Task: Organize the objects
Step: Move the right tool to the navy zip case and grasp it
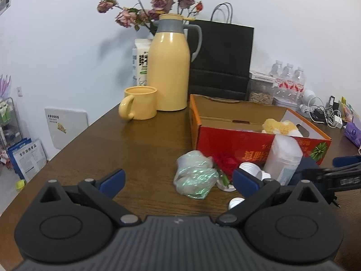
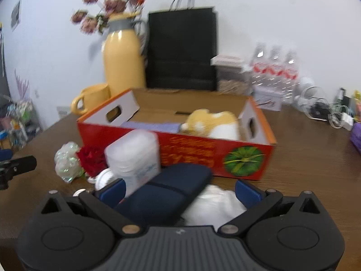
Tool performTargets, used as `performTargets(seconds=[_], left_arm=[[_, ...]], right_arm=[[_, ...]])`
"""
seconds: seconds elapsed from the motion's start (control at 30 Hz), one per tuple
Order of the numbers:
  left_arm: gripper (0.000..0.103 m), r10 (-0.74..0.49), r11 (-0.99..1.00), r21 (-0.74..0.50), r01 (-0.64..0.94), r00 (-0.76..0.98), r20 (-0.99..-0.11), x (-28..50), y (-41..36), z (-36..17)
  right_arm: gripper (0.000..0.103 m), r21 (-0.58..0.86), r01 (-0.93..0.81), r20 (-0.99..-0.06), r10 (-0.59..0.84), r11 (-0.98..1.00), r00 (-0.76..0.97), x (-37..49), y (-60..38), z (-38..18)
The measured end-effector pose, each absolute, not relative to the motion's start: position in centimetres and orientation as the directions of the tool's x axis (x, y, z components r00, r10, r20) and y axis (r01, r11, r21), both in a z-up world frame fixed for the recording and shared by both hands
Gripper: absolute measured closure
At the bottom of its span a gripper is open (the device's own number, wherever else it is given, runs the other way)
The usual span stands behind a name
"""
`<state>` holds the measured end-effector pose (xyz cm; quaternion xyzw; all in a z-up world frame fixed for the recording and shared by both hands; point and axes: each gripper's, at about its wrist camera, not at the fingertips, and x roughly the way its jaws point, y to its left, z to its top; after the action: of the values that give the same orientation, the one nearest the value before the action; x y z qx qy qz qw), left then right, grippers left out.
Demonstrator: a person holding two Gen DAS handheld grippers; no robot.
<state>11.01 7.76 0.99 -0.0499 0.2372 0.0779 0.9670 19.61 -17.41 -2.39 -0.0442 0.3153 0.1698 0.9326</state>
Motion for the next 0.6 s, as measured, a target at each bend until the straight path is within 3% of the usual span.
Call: performTargets(seconds=[0.23, 0.37, 0.6], left_arm=[[0.000, 0.115, 0.981, -0.087, -0.174, 0.881, -0.460, 10.2, 9.0, 0.8], [0.000, 0.109, 0.979, -0.105, -0.176, 0.880, -0.463, 10.3, 9.6, 0.5], [0.000, 0.094, 0.977, -0.124, -0.172, 0.877, -0.471, 10.2, 9.9, 0.1]], right_arm=[[0.000, -0.050, -0.263, -0.676, 0.161, 0.963, 0.719, 21.8, -14.3, -5.0], [0.002, -0.034, -0.258, -0.684, 0.166, 0.966, 0.710, 21.6, -14.6, -5.4], [0.021, -0.048, -0.340, -0.694, 0.213, 0.939, 0.687, 21.4, -14.5, -4.7]])
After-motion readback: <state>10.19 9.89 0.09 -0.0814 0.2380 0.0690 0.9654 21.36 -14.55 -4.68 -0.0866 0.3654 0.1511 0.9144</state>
